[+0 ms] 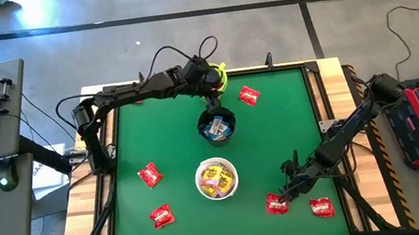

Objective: Sort candy by brand, put in halloween buckets
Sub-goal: Put the red candy into the green bucket

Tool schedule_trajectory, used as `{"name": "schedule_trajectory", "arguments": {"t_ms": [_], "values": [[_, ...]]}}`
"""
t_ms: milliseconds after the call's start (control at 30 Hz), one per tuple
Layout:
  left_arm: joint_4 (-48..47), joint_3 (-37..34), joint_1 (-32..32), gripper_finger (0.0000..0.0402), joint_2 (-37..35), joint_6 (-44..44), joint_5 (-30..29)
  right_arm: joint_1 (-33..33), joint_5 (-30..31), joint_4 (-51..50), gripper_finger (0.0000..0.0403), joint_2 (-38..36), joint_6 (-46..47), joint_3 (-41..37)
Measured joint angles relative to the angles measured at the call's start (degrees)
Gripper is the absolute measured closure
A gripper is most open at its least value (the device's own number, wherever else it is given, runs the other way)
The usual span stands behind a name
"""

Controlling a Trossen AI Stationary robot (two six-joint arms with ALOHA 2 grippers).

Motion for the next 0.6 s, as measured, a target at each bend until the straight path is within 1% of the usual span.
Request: {"name": "schedule_trajectory", "arguments": {"t_ms": [267,333,433,533,600], "values": [[-0.6,0.0,0.0,0.028,0.0,-0.5,0.0,0.0,-0.4,7.0,0.0277,5.1,0.0,0.1],[-0.6,0.0,-0.1,0.028,0.0,-0.5,0.0,0.0,-0.4,8.2,0.0285,5.8,-0.5,0.1],[-0.7,0.0,-0.1,0.028,0.0,-0.6,0.0,0.0,-0.3,8.8,0.0323,6.2,-1.1,0.0],[-0.7,0.0,-0.1,0.028,0.0,-1.0,0.0,0.0,-0.1,9.1,0.0384,6.1,-2.4,0.1],[-0.8,0.0,-0.2,0.0283,0.0,-1.0,-0.1,0.0,-0.1,8.9,0.0393,6.1,-3.5,0.6]]}}
